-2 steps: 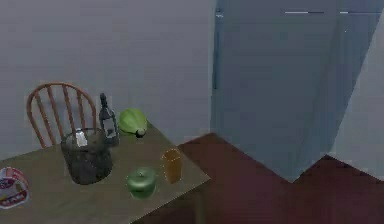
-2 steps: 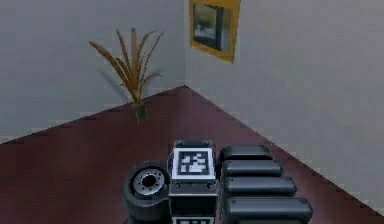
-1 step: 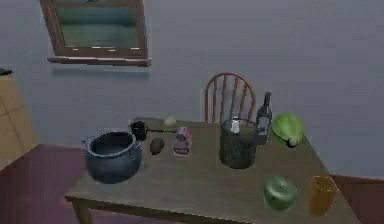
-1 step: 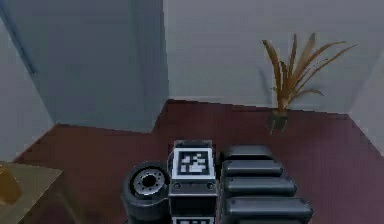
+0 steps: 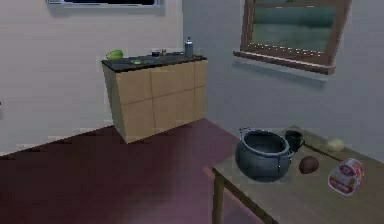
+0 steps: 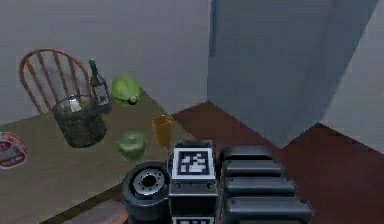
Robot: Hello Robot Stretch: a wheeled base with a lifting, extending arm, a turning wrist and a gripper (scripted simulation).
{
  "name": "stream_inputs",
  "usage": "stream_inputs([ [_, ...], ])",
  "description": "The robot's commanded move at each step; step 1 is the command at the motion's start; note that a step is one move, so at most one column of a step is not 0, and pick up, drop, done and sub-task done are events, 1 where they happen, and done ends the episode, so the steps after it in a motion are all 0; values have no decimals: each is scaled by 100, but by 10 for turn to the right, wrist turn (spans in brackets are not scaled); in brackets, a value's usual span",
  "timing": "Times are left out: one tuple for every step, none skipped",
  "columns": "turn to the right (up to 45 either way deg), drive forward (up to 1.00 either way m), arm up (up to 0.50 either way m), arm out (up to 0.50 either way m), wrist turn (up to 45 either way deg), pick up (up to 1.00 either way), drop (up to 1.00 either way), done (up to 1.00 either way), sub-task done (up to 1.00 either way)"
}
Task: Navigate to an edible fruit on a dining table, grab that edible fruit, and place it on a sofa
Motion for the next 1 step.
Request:
stream_inputs([
  [-150,0,0,0,0,0,0,0,0],
])
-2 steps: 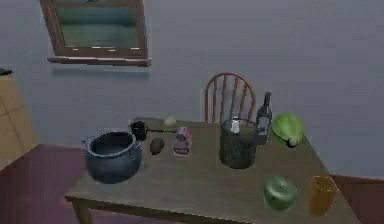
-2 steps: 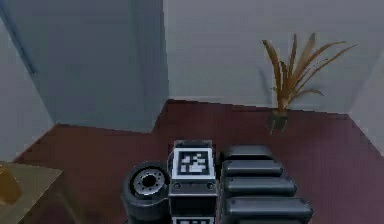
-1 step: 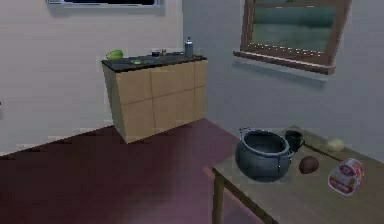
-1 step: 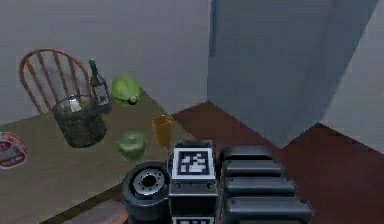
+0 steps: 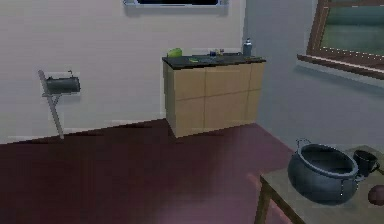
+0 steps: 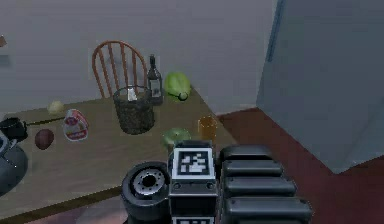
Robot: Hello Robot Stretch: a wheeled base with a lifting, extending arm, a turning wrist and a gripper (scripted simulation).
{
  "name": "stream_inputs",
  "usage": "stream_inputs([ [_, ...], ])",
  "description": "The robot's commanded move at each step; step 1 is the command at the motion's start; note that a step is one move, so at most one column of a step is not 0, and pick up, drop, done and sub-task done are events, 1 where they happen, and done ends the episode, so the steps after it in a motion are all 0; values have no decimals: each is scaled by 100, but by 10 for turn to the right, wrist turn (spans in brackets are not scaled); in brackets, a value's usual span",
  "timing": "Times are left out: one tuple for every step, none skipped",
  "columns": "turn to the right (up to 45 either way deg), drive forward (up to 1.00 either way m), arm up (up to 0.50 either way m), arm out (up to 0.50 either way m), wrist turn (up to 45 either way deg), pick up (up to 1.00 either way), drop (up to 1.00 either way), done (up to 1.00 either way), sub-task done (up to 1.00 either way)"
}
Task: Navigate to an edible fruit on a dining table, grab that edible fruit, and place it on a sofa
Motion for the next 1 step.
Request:
stream_inputs([
  [0,0,0,32,0,0,0,0,0],
])
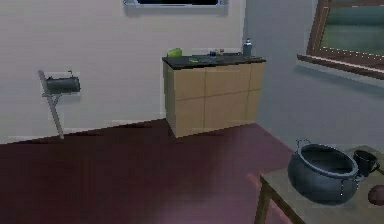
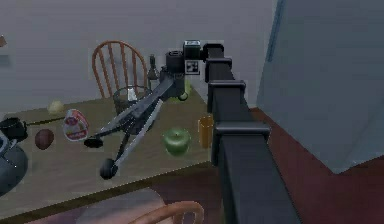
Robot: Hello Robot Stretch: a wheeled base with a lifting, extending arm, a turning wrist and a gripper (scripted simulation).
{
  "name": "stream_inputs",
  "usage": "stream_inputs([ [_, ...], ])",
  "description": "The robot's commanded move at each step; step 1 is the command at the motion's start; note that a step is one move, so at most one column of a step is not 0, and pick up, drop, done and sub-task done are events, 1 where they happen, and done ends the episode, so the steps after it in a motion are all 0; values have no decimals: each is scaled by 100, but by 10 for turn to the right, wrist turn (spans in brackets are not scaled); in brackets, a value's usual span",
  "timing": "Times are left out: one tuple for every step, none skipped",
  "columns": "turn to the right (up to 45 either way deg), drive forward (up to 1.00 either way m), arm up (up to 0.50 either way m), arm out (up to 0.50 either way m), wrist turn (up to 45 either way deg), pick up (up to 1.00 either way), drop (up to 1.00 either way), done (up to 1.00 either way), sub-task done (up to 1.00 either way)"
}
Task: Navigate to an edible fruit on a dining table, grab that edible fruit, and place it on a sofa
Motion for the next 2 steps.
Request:
stream_inputs([
  [0,0,0,0,450,0,0,0,0],
  [0,0,0,0,450,0,0,0,0],
])
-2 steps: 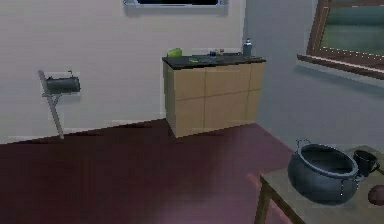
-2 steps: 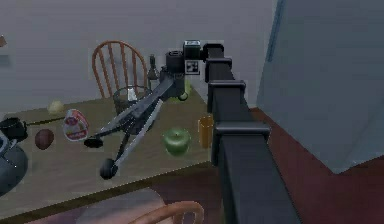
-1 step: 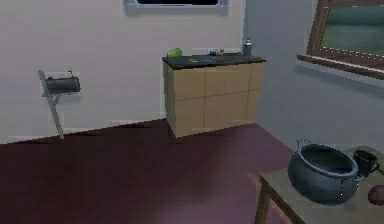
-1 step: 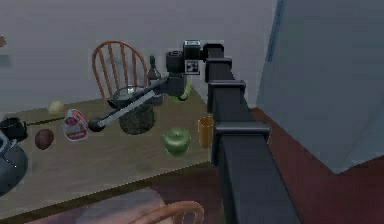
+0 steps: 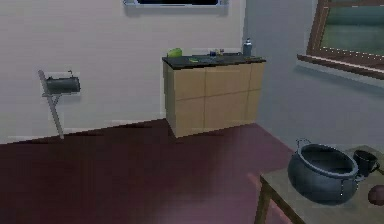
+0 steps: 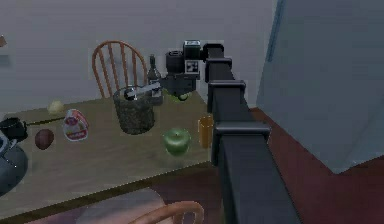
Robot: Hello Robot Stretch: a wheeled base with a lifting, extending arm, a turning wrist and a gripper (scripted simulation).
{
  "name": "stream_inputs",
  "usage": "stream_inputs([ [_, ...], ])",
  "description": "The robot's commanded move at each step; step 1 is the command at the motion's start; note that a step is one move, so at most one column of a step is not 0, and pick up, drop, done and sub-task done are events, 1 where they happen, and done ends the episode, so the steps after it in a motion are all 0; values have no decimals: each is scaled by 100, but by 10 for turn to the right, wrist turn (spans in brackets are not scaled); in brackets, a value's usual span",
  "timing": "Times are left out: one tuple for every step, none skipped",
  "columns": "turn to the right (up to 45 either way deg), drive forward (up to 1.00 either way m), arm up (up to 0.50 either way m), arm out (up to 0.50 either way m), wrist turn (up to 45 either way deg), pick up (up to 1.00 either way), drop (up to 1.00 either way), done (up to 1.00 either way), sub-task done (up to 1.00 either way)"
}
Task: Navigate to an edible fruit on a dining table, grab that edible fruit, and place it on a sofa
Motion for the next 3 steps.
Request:
stream_inputs([
  [0,0,0,0,270,0,0,0,0],
  [0,0,-30,0,0,0,0,0,0],
  [0,0,0,0,0,100,0,0,0],
])
